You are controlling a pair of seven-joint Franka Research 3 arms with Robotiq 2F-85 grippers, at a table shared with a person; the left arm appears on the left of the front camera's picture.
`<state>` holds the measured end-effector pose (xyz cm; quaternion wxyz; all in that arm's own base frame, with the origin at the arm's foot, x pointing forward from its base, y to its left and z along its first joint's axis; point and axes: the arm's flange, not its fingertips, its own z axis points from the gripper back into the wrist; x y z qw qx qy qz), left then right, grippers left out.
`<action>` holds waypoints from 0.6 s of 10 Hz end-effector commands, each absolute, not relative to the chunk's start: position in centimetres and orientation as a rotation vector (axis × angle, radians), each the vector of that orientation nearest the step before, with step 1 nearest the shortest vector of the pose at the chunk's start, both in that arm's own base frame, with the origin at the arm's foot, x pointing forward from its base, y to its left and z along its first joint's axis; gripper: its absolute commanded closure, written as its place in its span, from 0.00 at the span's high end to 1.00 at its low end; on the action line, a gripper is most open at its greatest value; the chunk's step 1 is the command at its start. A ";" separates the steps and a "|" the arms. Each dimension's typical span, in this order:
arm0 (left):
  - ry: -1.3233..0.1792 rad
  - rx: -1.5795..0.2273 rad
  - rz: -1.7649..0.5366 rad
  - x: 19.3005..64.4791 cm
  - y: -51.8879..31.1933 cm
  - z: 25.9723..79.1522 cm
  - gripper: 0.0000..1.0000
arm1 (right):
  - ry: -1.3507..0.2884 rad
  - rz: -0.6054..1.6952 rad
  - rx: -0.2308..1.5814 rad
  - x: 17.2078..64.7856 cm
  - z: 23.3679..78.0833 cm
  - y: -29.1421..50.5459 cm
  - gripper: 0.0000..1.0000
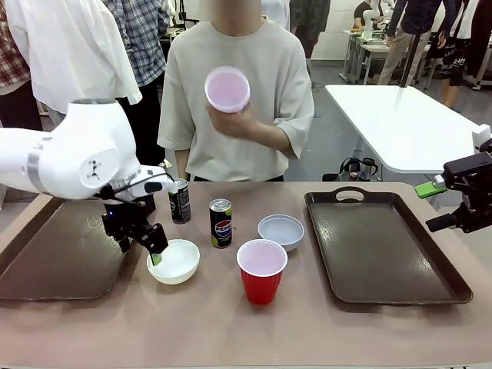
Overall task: Prepare tableware on both trays.
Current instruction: Pick up a Picnic Bowl from the table and place it on a Handle tray.
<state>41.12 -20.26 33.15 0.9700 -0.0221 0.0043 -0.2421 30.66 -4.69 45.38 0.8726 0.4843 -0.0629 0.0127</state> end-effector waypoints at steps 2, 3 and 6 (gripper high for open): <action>-0.059 -0.051 -0.461 41.4 -21.4 32.7 1.00 | -0.148 0.041 1.043 30.9 45.3 -4.7 1.00; -0.067 -0.077 -0.455 41.5 -21.7 32.6 1.00 | -0.148 0.041 1.043 30.9 45.3 -4.7 1.00; -0.080 -0.092 -0.459 41.3 -22.4 32.8 0.18 | -0.148 0.041 1.043 30.9 45.3 -4.7 1.00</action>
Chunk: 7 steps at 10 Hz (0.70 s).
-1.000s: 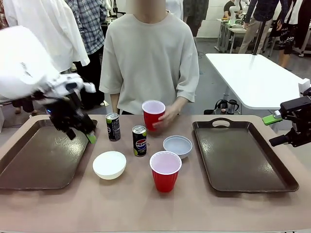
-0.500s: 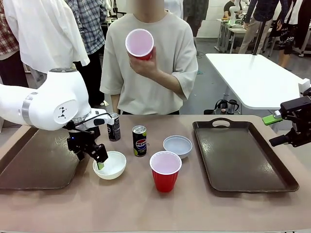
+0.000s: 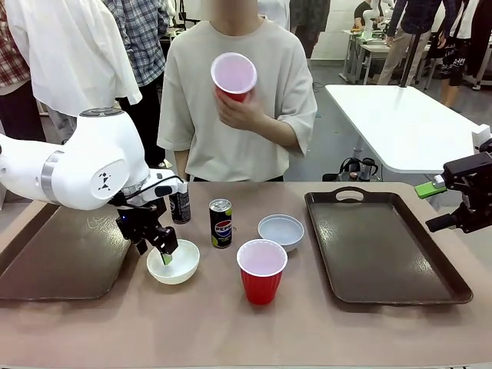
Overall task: Prepare tableware on both trays.
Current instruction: Pick up a Picnic Bowl from the table and place it on a Handle tray.
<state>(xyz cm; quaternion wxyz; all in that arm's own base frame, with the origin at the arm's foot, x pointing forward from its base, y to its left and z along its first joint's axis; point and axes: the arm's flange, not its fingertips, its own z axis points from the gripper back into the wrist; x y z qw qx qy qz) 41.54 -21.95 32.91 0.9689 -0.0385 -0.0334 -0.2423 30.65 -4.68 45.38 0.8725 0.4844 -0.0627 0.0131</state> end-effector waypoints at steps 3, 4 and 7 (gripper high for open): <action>-0.080 -0.092 -0.452 41.3 -22.1 32.9 0.00 | -0.148 0.041 1.043 30.9 45.3 -4.7 1.00; -0.081 -0.093 -0.450 41.3 -22.1 32.9 0.13 | -0.148 0.041 1.043 30.9 45.3 -4.7 1.00; -0.069 -0.104 -0.422 41.5 -21.9 33.3 0.00 | -0.148 0.041 1.043 30.9 45.3 -4.7 1.00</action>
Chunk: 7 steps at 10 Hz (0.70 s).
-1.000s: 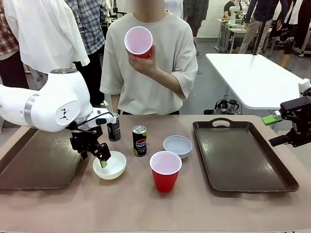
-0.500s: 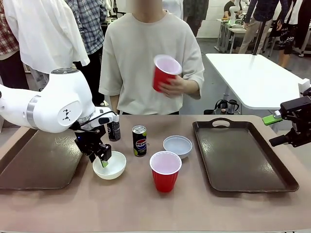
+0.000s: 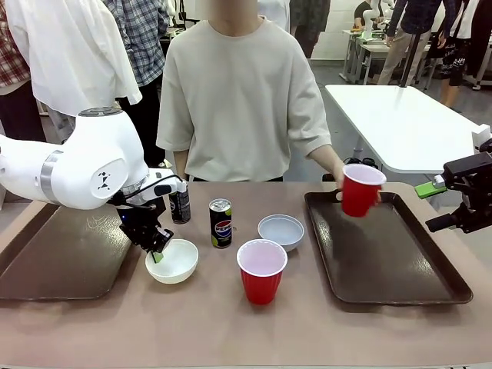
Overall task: Prepare tableware on both trays.
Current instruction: Pick up a Picnic Bowl from the table and place it on a Handle tray.
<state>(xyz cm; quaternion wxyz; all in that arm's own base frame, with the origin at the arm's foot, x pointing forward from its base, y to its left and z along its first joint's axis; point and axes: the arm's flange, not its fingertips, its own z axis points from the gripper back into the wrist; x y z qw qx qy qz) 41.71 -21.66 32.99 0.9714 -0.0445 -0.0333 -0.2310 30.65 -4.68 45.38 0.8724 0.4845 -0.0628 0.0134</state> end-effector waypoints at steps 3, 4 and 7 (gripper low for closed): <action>-0.016 -0.115 -0.369 41.5 -21.5 34.1 0.00 | -0.148 0.041 1.043 30.9 45.3 -4.7 1.00; 0.020 -0.145 -0.318 41.3 -21.4 35.2 0.00 | -0.148 0.041 1.043 30.9 45.3 -4.7 1.00; -0.037 -0.258 -0.224 39.6 -21.9 45.4 0.00 | -0.148 0.041 1.043 30.9 45.3 -4.7 1.00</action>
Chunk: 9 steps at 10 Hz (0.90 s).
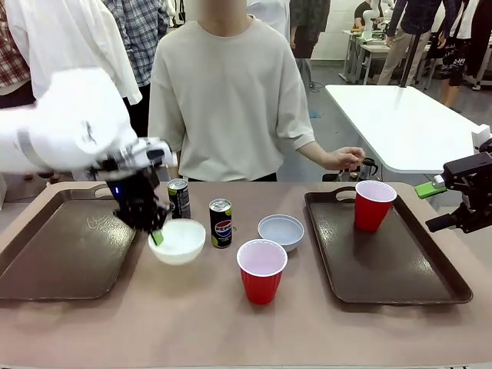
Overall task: Prepare tableware on both trays.
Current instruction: Pick up a Picnic Bowl from the table and place it on a Handle tray.
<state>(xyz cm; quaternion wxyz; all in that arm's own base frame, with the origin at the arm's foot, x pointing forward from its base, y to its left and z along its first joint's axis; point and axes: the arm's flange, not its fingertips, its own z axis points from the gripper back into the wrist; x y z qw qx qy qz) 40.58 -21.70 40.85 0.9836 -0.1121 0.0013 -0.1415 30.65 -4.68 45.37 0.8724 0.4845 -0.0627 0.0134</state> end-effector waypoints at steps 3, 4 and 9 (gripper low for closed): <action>-0.118 -0.222 -0.129 39.8 -21.5 51.1 0.00 | -0.148 0.041 1.043 30.9 45.3 -4.7 1.00; -0.076 -0.266 -0.246 39.2 -21.9 49.2 0.00 | -0.148 0.041 1.043 30.9 45.3 -4.7 1.00; -0.193 -0.128 -0.164 40.5 -15.7 51.8 0.04 | -0.148 0.041 1.043 30.9 45.3 -4.7 1.00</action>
